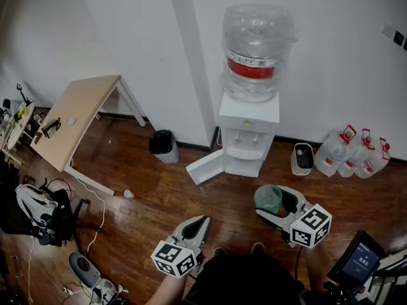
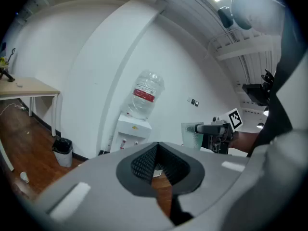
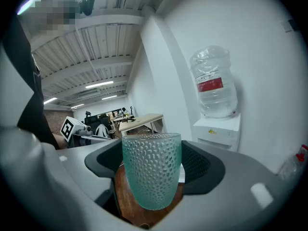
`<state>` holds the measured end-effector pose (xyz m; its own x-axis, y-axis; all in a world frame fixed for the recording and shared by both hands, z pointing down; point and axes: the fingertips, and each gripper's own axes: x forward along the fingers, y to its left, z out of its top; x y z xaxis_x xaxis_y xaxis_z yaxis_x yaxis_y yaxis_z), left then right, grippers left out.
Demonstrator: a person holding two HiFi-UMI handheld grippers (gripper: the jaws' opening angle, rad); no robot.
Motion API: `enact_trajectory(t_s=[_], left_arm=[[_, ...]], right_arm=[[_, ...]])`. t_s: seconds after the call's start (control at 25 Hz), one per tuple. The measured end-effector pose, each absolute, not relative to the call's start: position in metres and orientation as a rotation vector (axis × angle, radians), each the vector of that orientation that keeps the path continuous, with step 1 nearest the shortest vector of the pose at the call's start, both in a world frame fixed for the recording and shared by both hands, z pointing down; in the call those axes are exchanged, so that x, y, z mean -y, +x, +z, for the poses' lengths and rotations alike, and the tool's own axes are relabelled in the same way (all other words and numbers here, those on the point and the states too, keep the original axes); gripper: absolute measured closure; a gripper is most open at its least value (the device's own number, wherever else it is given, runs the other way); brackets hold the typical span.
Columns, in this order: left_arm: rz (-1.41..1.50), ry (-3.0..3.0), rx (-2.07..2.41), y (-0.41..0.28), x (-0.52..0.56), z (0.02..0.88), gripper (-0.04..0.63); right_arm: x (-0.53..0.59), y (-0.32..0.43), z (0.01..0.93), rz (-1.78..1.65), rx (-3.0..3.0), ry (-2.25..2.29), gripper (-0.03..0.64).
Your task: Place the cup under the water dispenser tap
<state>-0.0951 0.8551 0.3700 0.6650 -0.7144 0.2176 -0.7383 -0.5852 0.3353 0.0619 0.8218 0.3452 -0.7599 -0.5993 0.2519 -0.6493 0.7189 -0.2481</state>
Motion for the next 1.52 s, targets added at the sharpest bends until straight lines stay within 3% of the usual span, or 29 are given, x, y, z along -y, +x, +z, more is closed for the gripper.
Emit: enact_trajectory(t_s=[0.76,1.52], left_arm=[[0.089,2.462,1.052,-0.165,-0.806,0.399,0.586],[0.358,2.404,1.004,-0.115,-0.608,0.438,0.586]], right_arm=[[-0.756,0.005,0.409,0.496,2.593,1.166,0.244],[-0.546,0.051,0.545,0.634,2.426,1.227,0.244]])
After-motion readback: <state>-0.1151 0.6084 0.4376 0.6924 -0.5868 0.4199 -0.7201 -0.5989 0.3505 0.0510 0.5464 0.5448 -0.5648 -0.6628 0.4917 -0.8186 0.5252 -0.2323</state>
